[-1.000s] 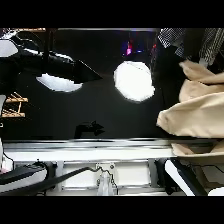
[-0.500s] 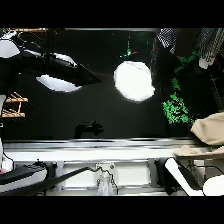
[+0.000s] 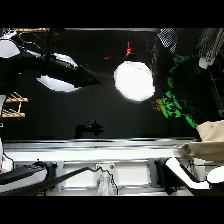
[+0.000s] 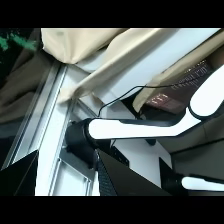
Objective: Fold the clothes and pants, and hang the long-sleeved shirts on hangers.
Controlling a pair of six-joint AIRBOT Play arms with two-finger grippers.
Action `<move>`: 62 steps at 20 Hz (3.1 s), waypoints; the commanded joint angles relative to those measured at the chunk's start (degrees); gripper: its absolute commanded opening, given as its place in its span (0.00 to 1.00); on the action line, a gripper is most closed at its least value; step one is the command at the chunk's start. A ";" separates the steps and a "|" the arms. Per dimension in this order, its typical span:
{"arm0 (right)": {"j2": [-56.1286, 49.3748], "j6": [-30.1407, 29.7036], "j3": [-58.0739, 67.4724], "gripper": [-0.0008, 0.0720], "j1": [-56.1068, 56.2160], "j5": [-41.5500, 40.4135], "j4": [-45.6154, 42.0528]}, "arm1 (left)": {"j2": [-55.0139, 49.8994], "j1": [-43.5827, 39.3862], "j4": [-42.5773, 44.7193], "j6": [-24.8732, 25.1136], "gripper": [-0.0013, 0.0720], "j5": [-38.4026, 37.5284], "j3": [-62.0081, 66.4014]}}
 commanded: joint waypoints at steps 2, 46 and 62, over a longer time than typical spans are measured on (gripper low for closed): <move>-0.28 2.14 0.07 0.05 -3.43 -2.58 1.77 | -0.04 -0.02 0.02 -0.33 0.49 -0.13 -0.02; 4.76 0.57 2.14 0.73 -3.41 -37.53 24.74 | 0.52 -0.02 1.31 -2.54 0.35 0.87 0.00; -1.22 -41.75 -28.63 0.72 55.56 -16.72 59.17 | 29.64 0.24 54.12 -18.12 0.35 33.79 -5.07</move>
